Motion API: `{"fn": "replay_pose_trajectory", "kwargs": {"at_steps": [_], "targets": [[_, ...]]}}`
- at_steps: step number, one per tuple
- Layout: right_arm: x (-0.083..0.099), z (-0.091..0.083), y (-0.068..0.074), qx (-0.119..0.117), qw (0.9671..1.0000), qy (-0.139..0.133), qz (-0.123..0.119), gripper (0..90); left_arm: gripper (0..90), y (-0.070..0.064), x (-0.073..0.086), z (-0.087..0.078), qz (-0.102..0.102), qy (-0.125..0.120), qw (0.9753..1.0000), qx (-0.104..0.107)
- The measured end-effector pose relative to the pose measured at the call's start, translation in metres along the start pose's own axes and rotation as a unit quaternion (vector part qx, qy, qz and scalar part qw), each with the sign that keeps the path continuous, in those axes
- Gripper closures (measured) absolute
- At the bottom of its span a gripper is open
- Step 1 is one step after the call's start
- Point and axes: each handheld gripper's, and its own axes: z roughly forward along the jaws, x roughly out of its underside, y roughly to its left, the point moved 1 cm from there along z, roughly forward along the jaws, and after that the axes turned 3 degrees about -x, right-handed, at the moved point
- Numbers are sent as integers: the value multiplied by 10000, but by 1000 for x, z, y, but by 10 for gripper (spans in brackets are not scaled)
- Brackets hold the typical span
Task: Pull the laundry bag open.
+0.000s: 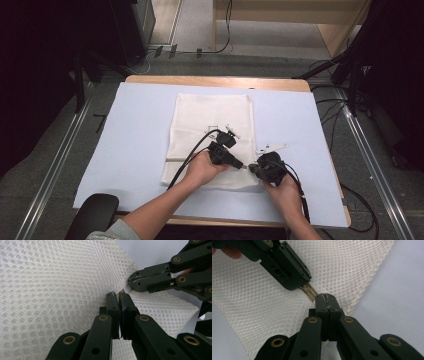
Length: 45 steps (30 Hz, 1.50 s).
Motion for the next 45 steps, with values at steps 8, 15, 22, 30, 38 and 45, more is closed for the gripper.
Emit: {"fn": "replay_pose_trajectory", "kwargs": {"at_steps": [8, 15, 22, 30, 38, 45], "targets": [[1, 0, 0, 27, 10000, -38, -19, 900, 893, 12, 9, -11, -144, 34, 9998, 160], [1, 0, 0, 22, 10000, -78, 17, 900, 893, 13, 13, -18, -75, 35, 10000, -17], [2, 0, 0, 22, 10000, -92, -12, 900, 893, 23, 22, -30, -137, -5, 9999, -7], [2, 0, 0, 40, 9999, -119, -10, 900, 892, 35, 33, -49, -198, 27, 9998, -26], [4, 0, -1, 13, 9999, -163, -36, 900, 892, 52, 47, -65, -437, -79, 9987, -233], [4, 0, -1, 12, 9998, -179, -126, 900, 891, 56, 56, -71, -494, -127, 9986, -140]]}}
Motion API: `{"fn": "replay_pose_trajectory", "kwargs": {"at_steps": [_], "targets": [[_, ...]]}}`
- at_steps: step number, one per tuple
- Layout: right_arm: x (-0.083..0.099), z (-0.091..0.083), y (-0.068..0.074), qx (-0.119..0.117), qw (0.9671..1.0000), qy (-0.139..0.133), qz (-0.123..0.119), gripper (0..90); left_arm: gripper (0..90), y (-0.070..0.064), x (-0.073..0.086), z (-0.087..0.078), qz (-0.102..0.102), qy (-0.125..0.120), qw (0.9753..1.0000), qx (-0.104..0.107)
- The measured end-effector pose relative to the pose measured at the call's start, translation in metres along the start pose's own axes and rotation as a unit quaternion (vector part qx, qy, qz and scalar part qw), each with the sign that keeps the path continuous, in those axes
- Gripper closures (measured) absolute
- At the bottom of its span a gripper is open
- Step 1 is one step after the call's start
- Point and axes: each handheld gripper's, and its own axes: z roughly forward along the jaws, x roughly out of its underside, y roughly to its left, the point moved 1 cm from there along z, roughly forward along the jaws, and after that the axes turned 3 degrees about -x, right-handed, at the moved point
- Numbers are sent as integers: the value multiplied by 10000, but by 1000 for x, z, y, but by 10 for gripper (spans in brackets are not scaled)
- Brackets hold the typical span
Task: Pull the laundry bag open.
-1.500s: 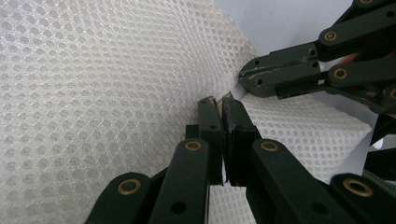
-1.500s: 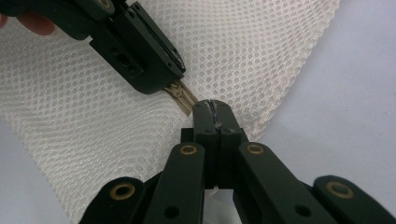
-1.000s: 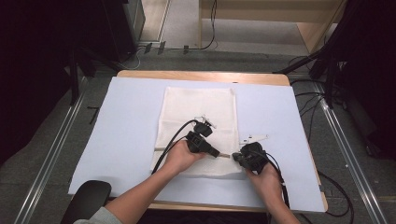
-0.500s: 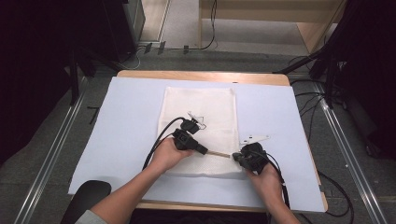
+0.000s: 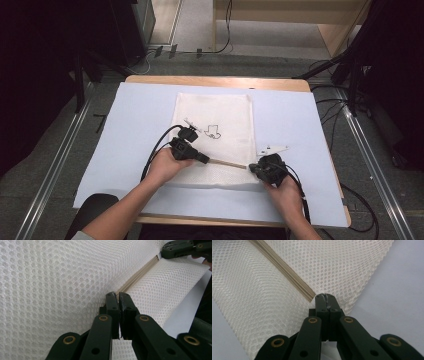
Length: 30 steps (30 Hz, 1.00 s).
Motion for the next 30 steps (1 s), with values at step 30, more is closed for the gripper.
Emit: {"fn": "replay_pose_trajectory", "kwargs": {"at_steps": [30], "targets": [[0, 0, 0, -7, 10000, -9, 20, 900, 891, 19, 13, -14, -204, -1, 9998, -56]]}}
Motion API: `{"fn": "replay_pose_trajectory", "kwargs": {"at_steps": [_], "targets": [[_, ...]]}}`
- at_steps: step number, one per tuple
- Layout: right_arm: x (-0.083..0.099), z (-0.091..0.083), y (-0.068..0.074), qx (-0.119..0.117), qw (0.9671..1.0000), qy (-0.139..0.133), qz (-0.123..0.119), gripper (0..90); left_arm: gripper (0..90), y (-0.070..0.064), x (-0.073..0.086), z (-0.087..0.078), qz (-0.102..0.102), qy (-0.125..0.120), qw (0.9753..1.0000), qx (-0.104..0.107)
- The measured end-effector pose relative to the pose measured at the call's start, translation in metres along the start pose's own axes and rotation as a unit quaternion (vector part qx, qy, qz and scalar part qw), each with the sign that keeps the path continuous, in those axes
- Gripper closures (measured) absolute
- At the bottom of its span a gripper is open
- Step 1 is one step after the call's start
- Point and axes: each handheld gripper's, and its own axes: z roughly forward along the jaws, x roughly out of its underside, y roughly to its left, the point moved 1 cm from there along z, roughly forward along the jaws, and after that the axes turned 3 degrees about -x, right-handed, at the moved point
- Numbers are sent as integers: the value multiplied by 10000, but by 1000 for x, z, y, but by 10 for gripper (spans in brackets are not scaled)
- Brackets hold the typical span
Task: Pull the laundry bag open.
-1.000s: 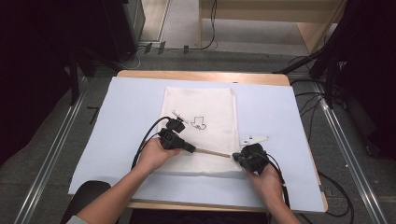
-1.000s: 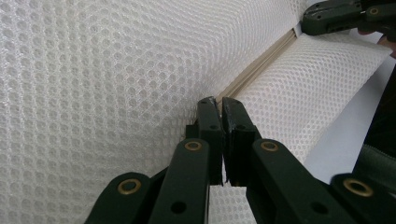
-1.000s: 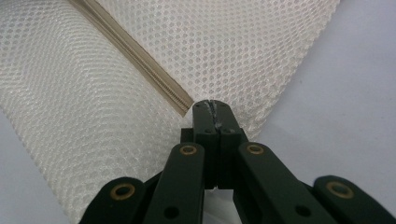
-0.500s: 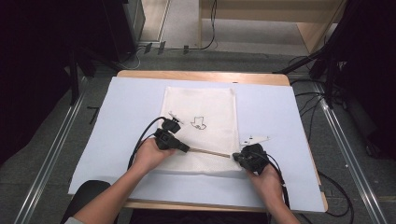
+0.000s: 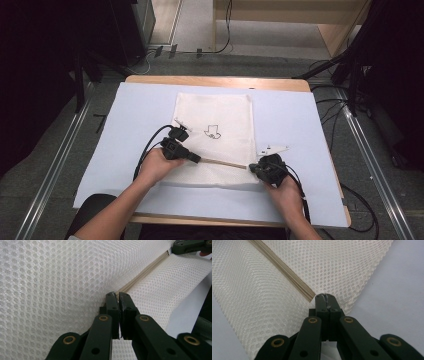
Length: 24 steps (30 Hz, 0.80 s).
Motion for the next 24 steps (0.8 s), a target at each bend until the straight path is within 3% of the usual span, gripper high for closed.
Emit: {"fn": "replay_pose_trajectory", "kwargs": {"at_steps": [1, 2, 3, 6, 12, 18, 20, 24], "targets": [[0, 0, 0, 2, 10000, -1, 0, 900, 891, 0, 0, 0, 12, 32, 10000, -66], [0, 0, 0, 3, 10000, -4, 10, 900, 891, -1, 1, 0, 92, 80, 9991, -400], [0, 0, 0, 3, 10000, -5, 17, 900, 892, 2, 3, -2, 26, 68, 9996, -260], [0, 0, 0, 0, 10000, -7, 12, 900, 891, 7, 5, -8, -98, -25, 9996, -261], [0, 0, 0, -6, 10000, 3, 8, 900, 891, 11, 7, -13, -103, -54, 9997, -225], [1, 0, -1, -26, 10000, -37, -20, 900, 891, 13, 8, -16, -126, -82, 9999, -59], [1, 0, 0, -18, 10000, -47, -18, 900, 891, 15, 9, -17, -156, -79, 9997, -197], [1, 0, 0, -22, 10000, -49, -13, 900, 890, 22, 14, -23, -294, -116, 9995, -44]]}}
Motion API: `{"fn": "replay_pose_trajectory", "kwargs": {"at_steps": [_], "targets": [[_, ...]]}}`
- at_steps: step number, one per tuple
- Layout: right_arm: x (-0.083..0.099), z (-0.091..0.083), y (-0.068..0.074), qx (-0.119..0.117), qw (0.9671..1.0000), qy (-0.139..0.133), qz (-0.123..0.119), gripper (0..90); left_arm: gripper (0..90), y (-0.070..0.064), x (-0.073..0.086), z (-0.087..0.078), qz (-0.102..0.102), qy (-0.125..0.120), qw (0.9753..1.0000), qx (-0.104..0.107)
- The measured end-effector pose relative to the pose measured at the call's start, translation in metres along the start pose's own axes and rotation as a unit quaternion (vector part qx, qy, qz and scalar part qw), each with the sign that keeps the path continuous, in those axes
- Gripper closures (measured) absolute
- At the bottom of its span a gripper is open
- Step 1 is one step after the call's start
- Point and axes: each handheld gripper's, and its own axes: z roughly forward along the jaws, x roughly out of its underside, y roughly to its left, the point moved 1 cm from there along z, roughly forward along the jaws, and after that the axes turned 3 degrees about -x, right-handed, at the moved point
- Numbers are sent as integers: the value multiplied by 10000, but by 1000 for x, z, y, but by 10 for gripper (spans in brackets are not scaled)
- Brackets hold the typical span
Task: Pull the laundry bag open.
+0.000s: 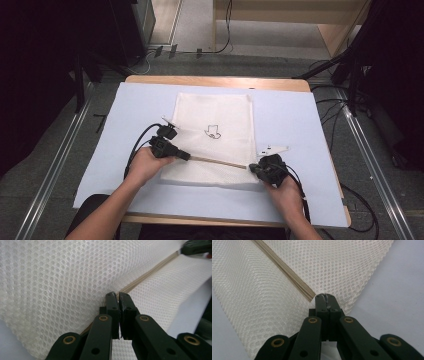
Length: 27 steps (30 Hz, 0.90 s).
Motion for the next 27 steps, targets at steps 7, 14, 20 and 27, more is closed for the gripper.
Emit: {"fn": "replay_pose_trajectory", "kwargs": {"at_steps": [7, 14, 20, 27], "targets": [[0, 0, 0, -3, 10000, 1, -1, 900, 891, 0, 1, -2, 81, 20, 9999, -94], [0, 0, -1, -5, 10000, -21, -9, 900, 890, 2, 2, -5, 44, -33, 10000, -34], [1, 0, -2, -43, 10000, -22, 10, 900, 890, 4, 3, -7, 44, -18, 10000, -5], [1, 0, -4, -107, 9999, -26, 81, 900, 890, 8, 6, -10, -31, -47, 10000, -67]]}}
